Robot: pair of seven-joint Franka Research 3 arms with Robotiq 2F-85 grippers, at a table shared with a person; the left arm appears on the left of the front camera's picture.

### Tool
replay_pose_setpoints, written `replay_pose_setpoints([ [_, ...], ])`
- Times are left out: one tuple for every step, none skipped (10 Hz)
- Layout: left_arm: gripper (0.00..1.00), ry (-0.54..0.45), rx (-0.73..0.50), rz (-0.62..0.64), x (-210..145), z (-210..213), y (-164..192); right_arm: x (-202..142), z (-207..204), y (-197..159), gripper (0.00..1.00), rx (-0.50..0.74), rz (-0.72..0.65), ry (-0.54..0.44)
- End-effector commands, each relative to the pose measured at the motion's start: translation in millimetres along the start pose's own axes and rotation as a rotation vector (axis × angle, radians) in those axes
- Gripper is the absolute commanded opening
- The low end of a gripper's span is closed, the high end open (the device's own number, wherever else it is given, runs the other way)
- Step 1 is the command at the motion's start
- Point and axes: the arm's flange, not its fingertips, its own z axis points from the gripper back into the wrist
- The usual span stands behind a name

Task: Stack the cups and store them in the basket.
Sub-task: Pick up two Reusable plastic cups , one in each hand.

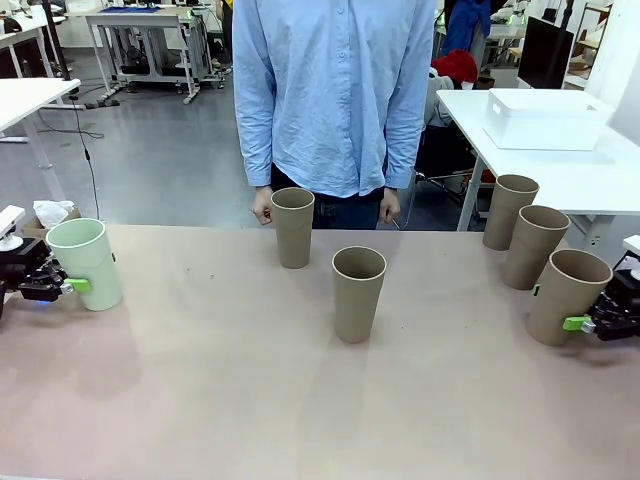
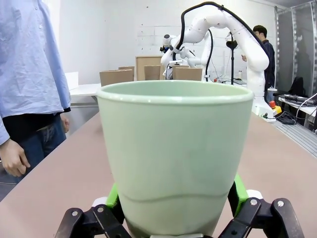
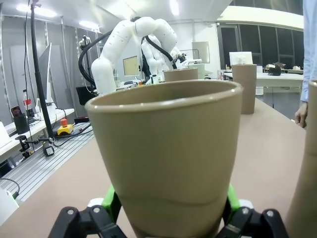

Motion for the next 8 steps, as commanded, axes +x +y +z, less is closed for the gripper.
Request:
replay_pose_setpoints([
  [1.00,-0.048,0.012,-0.021,0.8,-9.2,-6.1,-1.9,-11.7,-2.6,1.00,-0.015,-0.004,-0.043],
  [1.00,-0.054,0.008,-0.021,1.1,-9.5,-6.7,-2.3,-12.5,-2.3,1.00,-0.007,-0.008,-0.058],
  [1.00,-0.059,0.007,-0.020,1.1,-9.8,-6.7,-1.7,-12.8,-2.6,1.00,-0.012,-0.014,-0.063],
  [1.00,-0.062,0.005,-0.019,1.2,-10.0,-6.2,-0.9,-13.4,-3.4,1.00,-0.015,-0.016,-0.063],
  [1.00,-0.065,0.003,-0.018,1.5,-9.9,-5.8,-0.1,-13.7,-4.2,1.00,-0.017,-0.014,-0.063],
  [1.00,-0.070,0.001,-0.022,1.9,-9.8,-5.7,0.0,-13.5,-4.3,1.00,-0.019,-0.009,-0.058],
  [0.81,-0.075,0.000,-0.026,2.0,-9.6,-5.7,0.4,-13.2,-5.2,0.80,-0.023,-0.014,-0.050],
  [0.81,-0.077,0.001,-0.025,2.4,-9.6,-6.1,1.2,-13.1,-5.5,0.80,-0.023,-0.015,-0.048],
])
